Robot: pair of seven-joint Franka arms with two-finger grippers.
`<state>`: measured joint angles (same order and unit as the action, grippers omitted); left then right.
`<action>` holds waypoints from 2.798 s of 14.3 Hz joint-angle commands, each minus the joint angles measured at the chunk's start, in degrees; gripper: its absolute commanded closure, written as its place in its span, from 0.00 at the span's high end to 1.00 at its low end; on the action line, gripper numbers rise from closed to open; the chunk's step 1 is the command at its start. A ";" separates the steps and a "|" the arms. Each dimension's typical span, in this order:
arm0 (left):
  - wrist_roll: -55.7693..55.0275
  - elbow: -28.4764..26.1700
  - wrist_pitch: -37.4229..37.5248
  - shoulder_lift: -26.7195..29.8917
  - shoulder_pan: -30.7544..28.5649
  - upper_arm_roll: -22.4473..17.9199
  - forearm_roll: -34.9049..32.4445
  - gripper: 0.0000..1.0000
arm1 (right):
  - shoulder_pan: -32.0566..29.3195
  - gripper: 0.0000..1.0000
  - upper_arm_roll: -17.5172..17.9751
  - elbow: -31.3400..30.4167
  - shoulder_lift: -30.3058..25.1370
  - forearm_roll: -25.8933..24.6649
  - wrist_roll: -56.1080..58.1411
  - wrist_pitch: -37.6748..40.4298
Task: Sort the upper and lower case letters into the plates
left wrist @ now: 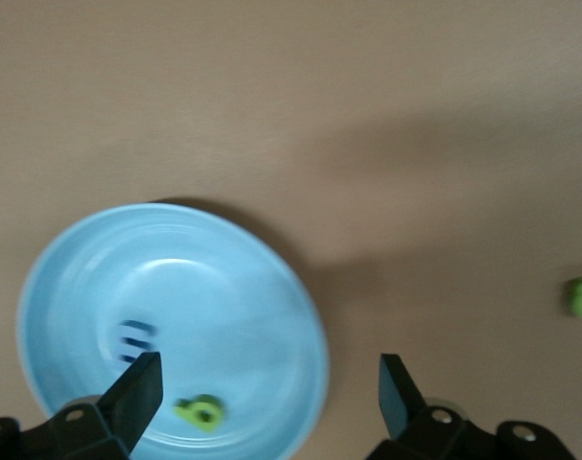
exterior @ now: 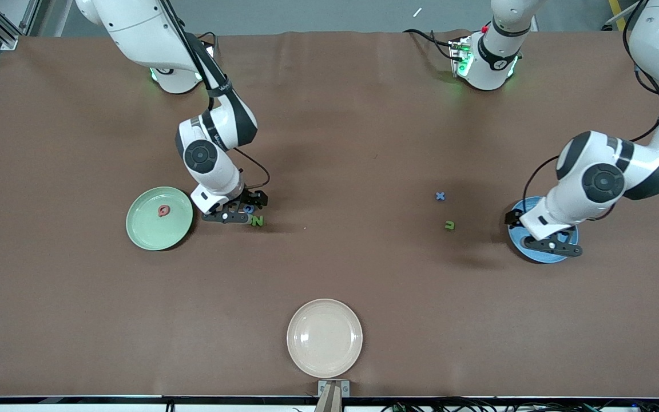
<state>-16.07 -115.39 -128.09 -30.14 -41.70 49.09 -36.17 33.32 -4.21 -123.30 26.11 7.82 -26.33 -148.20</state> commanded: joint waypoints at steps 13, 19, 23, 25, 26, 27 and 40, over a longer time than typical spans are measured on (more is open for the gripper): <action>-24.36 -6.33 -12.19 -6.95 10.76 1.10 -9.60 0.99 | 2.01 0.76 -0.71 -0.62 1.49 -3.07 -1.36 -3.58; -24.27 -6.16 -14.38 -9.41 10.50 -0.66 -12.16 0.72 | 1.84 0.56 -0.80 -0.71 2.11 -3.86 -1.36 -4.55; -24.27 -5.72 -15.35 -9.85 11.02 -1.54 -12.34 0.60 | 1.14 0.11 -0.80 -1.33 2.02 -3.69 -1.71 -4.02; -24.27 -5.72 -15.70 -10.12 11.11 -1.89 -13.65 0.54 | 0.26 0.01 -0.80 -1.33 1.76 -3.51 -2.23 -3.59; -24.27 -5.72 -15.70 -10.29 11.11 -1.89 -13.83 0.50 | -0.18 0.01 -0.80 -1.33 1.32 -3.51 -2.33 -3.06; -24.27 -5.72 -15.70 -10.29 11.11 -1.89 -13.83 0.46 | -0.36 0.00 -0.80 -1.24 1.14 -3.51 -2.33 -2.19; -23.92 -5.72 -14.82 -4.07 9.36 -1.45 -13.05 0.17 | -22.66 0.00 -0.89 1.58 -8.44 -2.81 26.40 19.72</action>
<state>-39.45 -120.28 -142.95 -38.62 -31.42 47.45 -48.50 14.42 -6.10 -118.92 18.38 5.01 -4.15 -127.33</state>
